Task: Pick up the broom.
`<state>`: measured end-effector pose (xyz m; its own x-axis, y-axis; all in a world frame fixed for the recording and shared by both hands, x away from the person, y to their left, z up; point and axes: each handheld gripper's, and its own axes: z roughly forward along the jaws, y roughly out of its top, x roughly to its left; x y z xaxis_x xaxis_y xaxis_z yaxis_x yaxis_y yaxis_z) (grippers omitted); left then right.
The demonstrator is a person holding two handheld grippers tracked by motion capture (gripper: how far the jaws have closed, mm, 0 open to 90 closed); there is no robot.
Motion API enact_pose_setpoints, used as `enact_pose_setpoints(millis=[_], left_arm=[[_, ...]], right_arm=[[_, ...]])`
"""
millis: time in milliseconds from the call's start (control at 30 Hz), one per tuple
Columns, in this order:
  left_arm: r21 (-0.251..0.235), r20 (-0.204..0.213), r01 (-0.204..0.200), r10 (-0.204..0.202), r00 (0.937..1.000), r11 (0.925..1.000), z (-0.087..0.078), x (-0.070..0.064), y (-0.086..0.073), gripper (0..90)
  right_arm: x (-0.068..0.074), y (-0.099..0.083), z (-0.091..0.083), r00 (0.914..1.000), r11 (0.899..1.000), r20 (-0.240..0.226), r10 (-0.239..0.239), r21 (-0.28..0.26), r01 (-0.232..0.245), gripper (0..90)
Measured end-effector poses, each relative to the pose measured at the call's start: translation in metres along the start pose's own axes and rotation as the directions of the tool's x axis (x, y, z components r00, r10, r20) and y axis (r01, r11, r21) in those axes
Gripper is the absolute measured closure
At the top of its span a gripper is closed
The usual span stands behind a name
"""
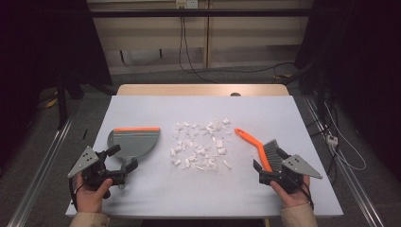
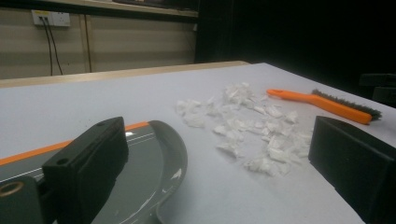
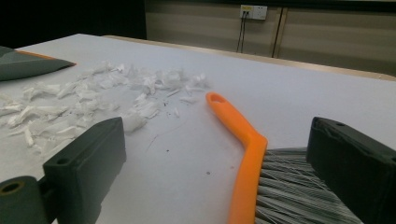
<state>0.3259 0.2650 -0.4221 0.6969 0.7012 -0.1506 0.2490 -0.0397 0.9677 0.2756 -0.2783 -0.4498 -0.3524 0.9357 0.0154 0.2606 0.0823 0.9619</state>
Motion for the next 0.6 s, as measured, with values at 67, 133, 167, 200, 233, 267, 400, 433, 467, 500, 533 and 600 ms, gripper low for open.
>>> enact_pose_setpoints(millis=[67, 133, 167, 200, 233, 267, 400, 433, 467, 500, 533, 600], left_arm=[[-0.005, -0.002, 0.004, -0.004, 1.0000, 1.0000, 0.000, 0.000, 0.000, 4.5], [-0.004, 0.002, -0.002, 0.002, 1.0000, 1.0000, 0.000, 0.000, 0.000, 4.5], [0.000, 0.004, -0.004, 0.004, 1.0000, 1.0000, 0.000, 0.000, 0.000, 4.5], [-0.003, 0.005, -0.003, 0.003, 1.0000, 1.0000, 0.000, -0.001, 0.000, 4.5], [0.000, 0.007, -0.008, 0.008, 0.9999, 1.0000, -0.001, 0.000, 0.001, 4.5], [-0.003, 0.006, -0.007, 0.007, 1.0000, 1.0000, -0.001, 0.000, 0.001, 4.5], [-0.003, 0.007, -0.013, 0.013, 0.9999, 0.9999, 0.000, -0.001, 0.003, 4.5], [-0.004, 0.008, -0.013, 0.013, 0.9999, 0.9999, 0.001, -0.001, 0.003, 4.5], [-0.005, 0.004, -0.021, 0.021, 0.9998, 0.9998, 0.002, -0.003, 0.005, 4.5], [-0.005, 0.004, -0.021, 0.021, 0.9998, 0.9998, 0.002, -0.003, 0.005, 4.5], [-0.006, 0.006, -0.028, 0.028, 0.9996, 0.9996, 0.002, -0.004, 0.006, 4.5], [-0.012, 0.018, -0.022, 0.022, 0.9996, 0.9997, 0.003, -0.005, 0.006, 4.5]], right_arm=[[0.000, 0.000, 0.000, 1.0000, 1.000, 0.003, 0.002, 0.003, -0.002, 4.4], [0.000, 0.000, 0.000, 1.0000, 1.000, 0.005, 0.000, 0.005, 0.000, 4.4], [-0.001, 0.000, 0.001, 1.0000, 1.000, 0.000, -0.001, 0.005, 0.001, 4.4], [-0.001, 0.000, 0.001, 1.0000, 1.000, -0.001, 0.000, 0.006, 0.000, 4.4], [0.000, 0.000, 0.001, 1.0000, 1.000, 0.000, 0.000, 0.008, 0.000, 4.4], [-0.001, 0.001, 0.001, 1.0000, 1.000, 0.000, -0.003, 0.011, 0.003, 4.4], [-0.004, 0.003, 0.004, 1.0000, 1.000, 0.000, -0.006, 0.020, 0.006, 4.4], [-0.006, 0.004, 0.005, 1.0000, 1.000, 0.000, 0.002, 0.025, -0.002, 4.4], [-0.007, 0.005, 0.006, 1.0000, 1.000, 0.007, 0.006, 0.027, -0.006, 4.4], [-0.007, 0.005, 0.006, 1.0000, 1.000, 0.007, 0.006, 0.027, -0.006, 4.4], [-0.009, 0.006, 0.008, 0.9998, 0.999, 0.019, 0.005, 0.032, -0.005, 4.4], [-0.012, 0.010, 0.015, 0.9994, 0.999, 0.035, 0.001, 0.054, -0.003, 4.5]])
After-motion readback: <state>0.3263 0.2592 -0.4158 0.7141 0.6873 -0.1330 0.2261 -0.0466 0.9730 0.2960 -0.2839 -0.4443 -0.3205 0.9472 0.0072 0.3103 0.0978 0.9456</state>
